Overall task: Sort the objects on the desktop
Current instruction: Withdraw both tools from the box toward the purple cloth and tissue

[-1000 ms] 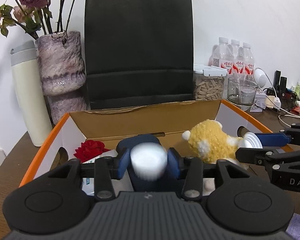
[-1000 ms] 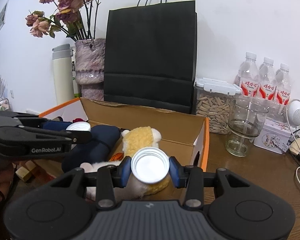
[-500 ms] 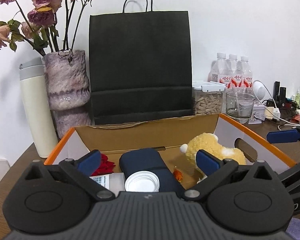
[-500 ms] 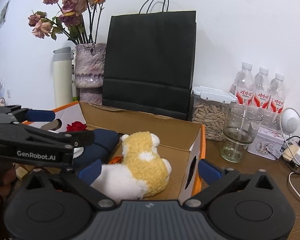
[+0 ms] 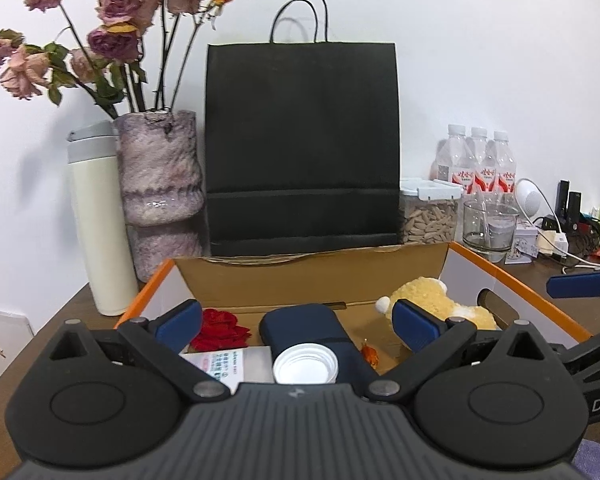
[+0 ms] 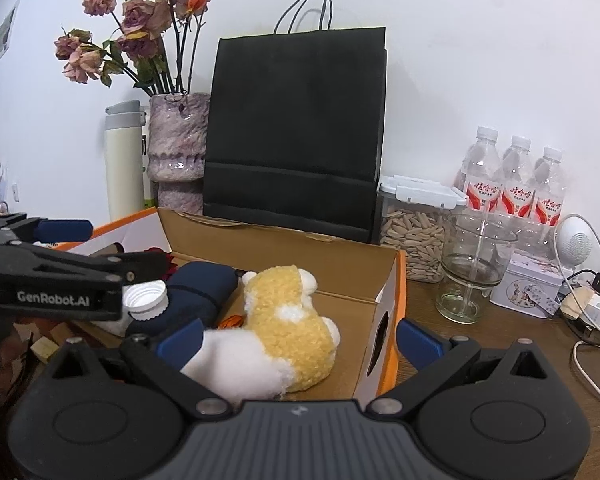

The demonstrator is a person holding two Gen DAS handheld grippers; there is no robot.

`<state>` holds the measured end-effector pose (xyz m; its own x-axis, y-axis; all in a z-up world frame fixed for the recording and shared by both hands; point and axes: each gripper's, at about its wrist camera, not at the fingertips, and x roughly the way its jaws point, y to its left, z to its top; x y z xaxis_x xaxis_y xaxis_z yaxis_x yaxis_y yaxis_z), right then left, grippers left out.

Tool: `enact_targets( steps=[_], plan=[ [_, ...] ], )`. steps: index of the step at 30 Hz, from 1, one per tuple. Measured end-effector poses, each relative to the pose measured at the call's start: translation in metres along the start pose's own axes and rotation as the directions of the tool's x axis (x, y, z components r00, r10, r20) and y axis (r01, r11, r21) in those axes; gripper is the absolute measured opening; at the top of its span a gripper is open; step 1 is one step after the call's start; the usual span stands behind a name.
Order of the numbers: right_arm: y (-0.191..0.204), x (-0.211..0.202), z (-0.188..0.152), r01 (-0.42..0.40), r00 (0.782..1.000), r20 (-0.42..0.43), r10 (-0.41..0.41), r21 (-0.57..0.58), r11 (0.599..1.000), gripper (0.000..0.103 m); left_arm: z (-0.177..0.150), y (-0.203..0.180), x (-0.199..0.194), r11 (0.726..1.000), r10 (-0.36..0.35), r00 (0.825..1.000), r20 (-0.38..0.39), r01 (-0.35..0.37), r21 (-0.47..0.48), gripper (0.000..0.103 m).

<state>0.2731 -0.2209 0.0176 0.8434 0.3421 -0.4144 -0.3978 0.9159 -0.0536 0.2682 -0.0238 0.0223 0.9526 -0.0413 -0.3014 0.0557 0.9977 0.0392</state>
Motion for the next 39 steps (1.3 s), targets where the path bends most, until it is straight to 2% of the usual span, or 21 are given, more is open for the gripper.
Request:
enact_targets(
  steps=[12,19,31,39],
  plan=[
    [-0.004,-0.044,-0.018,0.049,0.998,0.027,-0.049,0.026,0.998,0.103,-0.016,0.009,-0.04,0.999,0.05,0.999,-0.002,-0.05,0.002,0.103],
    [0.001,-0.066,-0.032,0.044,0.999,0.009,-0.044,0.027,0.999,0.103,-0.025,0.013,-0.062,0.997,0.071,0.997,-0.011,-0.071,-0.004,0.103],
    [0.025,-0.105,-0.057,-0.031,0.999,-0.038,0.032,0.022,0.999,0.103,-0.043,0.017,-0.098,0.994,0.105,0.994,-0.043,-0.105,0.009,0.103],
    [0.041,-0.111,-0.075,-0.096,0.986,-0.138,0.099,0.028,0.995,0.103,-0.054,0.021,-0.12,0.994,0.111,0.991,-0.074,-0.111,0.008,0.103]
  ],
)
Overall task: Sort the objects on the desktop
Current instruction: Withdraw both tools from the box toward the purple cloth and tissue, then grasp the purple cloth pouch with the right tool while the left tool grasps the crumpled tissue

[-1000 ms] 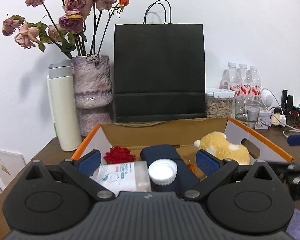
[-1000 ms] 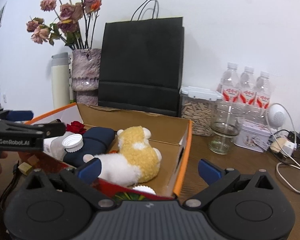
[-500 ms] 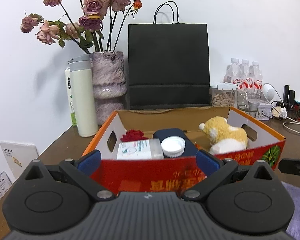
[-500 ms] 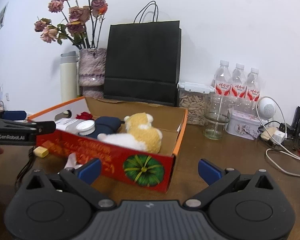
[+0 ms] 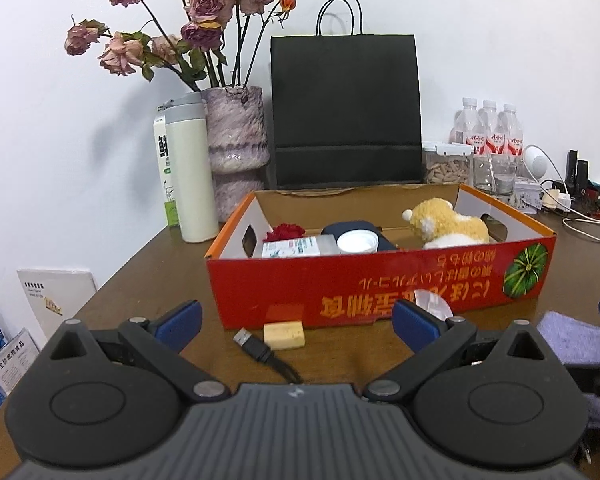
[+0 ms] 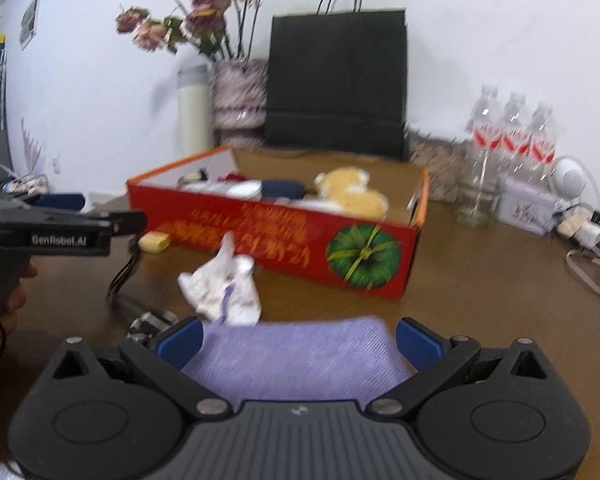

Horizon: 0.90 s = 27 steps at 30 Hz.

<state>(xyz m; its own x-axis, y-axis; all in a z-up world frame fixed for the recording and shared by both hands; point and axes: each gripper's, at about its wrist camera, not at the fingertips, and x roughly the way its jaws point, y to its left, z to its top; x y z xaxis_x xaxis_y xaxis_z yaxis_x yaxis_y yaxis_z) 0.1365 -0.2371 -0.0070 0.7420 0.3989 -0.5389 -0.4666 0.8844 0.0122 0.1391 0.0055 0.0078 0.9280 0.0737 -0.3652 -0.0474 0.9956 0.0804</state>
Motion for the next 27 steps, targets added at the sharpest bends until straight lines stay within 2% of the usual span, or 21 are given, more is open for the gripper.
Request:
enact_targets(
  steps=[8,19,23,27],
  plan=[
    [-0.009,0.007,-0.006,-0.034,0.998,-0.057,0.039,0.095,0.995,0.102,-0.005,0.005,-0.013,1.0,-0.013,1.0,0.002,0.013,-0.017,0.103],
    [-0.003,-0.001,-0.006,-0.001,1.0,-0.02,0.002,0.082,0.997,0.085,-0.006,0.006,-0.013,0.999,-0.026,1.0,-0.01,0.025,-0.02,0.103],
    [-0.003,-0.002,-0.006,0.008,1.0,-0.012,-0.007,0.076,0.997,0.083,-0.007,0.004,-0.013,1.0,-0.028,1.0,-0.015,0.028,-0.013,0.103],
    [-0.002,-0.004,-0.006,0.017,1.0,0.002,-0.017,0.061,0.998,0.064,-0.007,0.003,-0.012,1.0,-0.028,0.999,-0.018,0.028,-0.01,0.103]
  ],
)
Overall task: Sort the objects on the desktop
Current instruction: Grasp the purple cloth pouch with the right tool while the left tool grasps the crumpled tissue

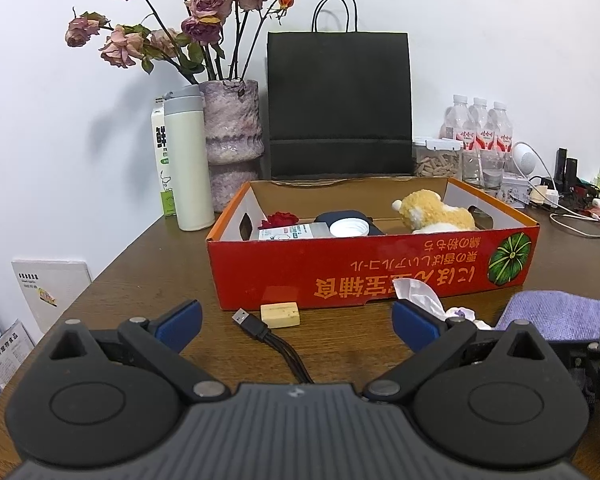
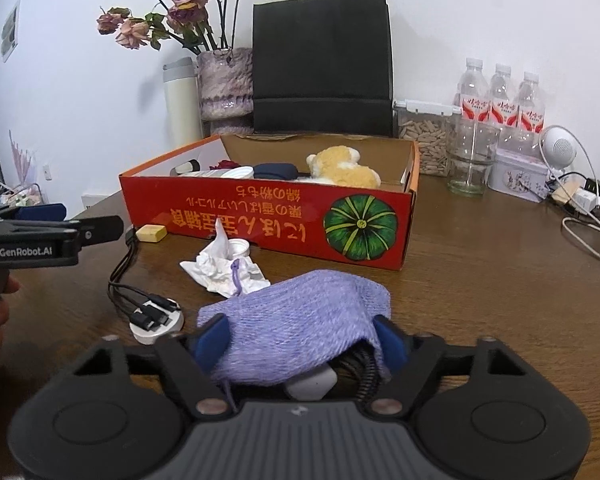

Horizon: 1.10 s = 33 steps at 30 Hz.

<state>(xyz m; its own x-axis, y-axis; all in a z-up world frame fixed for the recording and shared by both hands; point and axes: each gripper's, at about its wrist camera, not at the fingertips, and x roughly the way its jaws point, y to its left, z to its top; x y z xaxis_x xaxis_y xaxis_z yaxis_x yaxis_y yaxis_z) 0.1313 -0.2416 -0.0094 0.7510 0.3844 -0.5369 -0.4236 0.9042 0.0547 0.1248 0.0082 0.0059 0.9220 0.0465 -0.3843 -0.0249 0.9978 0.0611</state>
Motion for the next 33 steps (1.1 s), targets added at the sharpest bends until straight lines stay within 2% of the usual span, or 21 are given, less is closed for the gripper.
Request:
enact_targets(
  steps=[1,5,9,14,18,22,27,33],
  plan=[
    [0.0,0.0,0.0,0.001,1.0,0.004,-0.001,-0.002,1.0,0.058,0.0,0.0,0.0,1.0,0.0,1.0,-0.001,0.0,0.001,0.103],
    [-0.001,-0.003,0.001,0.005,1.0,0.022,-0.005,-0.004,1.0,0.047,-0.001,-0.001,0.001,1.0,0.002,1.0,-0.006,-0.002,0.001,0.103],
    [-0.001,-0.005,0.002,0.004,0.999,0.034,-0.004,-0.007,1.0,0.028,-0.002,-0.001,0.002,1.0,0.002,1.0,-0.012,-0.002,0.004,0.103],
    [-0.001,-0.012,0.002,-0.006,0.998,0.068,0.007,-0.014,1.0,0.015,-0.003,-0.002,0.002,1.0,0.003,1.0,-0.016,-0.003,0.005,0.103],
    [-0.003,-0.019,0.003,-0.016,0.995,0.099,0.016,-0.001,1.0,0.009,-0.003,-0.003,0.003,1.0,0.004,1.0,-0.019,-0.004,0.007,0.103],
    [-0.008,-0.026,0.007,-0.038,0.99,0.138,0.034,0.024,0.999,0.009,-0.003,-0.003,0.005,1.0,0.002,1.0,-0.029,-0.002,0.002,0.103],
    [-0.02,-0.038,0.015,-0.065,0.978,0.205,0.048,0.076,0.995,0.008,0.001,-0.007,0.008,0.999,-0.042,0.998,-0.057,0.04,-0.022,0.103],
    [-0.042,-0.046,0.026,-0.069,0.966,0.255,0.032,0.135,0.988,0.008,0.007,-0.03,0.016,0.996,-0.092,0.991,-0.1,0.091,-0.016,0.103]
  ],
)
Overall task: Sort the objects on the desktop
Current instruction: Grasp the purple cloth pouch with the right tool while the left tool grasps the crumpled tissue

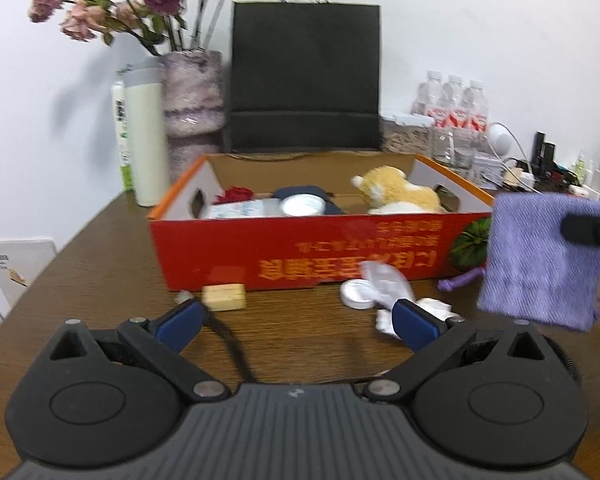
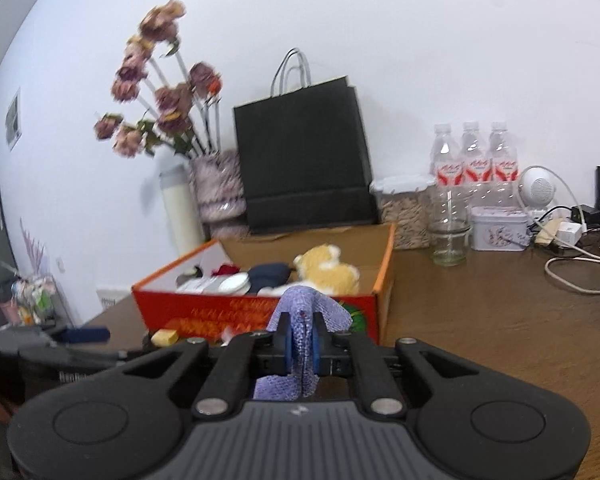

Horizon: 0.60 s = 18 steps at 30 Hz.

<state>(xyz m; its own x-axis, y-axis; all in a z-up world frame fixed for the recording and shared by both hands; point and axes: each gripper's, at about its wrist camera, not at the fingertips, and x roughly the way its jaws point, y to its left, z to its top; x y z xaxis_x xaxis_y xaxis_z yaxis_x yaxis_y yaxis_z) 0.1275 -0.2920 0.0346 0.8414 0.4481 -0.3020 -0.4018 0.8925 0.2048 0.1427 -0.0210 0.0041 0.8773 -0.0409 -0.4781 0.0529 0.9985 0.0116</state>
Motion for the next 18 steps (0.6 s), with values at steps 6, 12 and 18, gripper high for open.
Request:
enact_targets(
  steps=[6,12,18],
  plan=[
    [-0.018,0.003,0.005,0.029,1.0,0.002,-0.029,-0.012,1.0,0.008,0.007,-0.029,0.02,0.997,-0.068,0.996,-0.059,0.069,0.028,0.103],
    [-0.037,0.005,0.0,0.064,0.998,-0.023,-0.065,-0.024,0.998,0.008,0.01,-0.046,0.048,0.999,-0.045,0.99,-0.131,0.047,0.012,0.102],
    [-0.042,0.002,-0.002,0.063,0.998,-0.017,-0.063,-0.015,0.998,0.008,0.01,-0.048,0.061,0.997,-0.075,0.982,-0.172,0.069,-0.039,0.055]
  ],
)
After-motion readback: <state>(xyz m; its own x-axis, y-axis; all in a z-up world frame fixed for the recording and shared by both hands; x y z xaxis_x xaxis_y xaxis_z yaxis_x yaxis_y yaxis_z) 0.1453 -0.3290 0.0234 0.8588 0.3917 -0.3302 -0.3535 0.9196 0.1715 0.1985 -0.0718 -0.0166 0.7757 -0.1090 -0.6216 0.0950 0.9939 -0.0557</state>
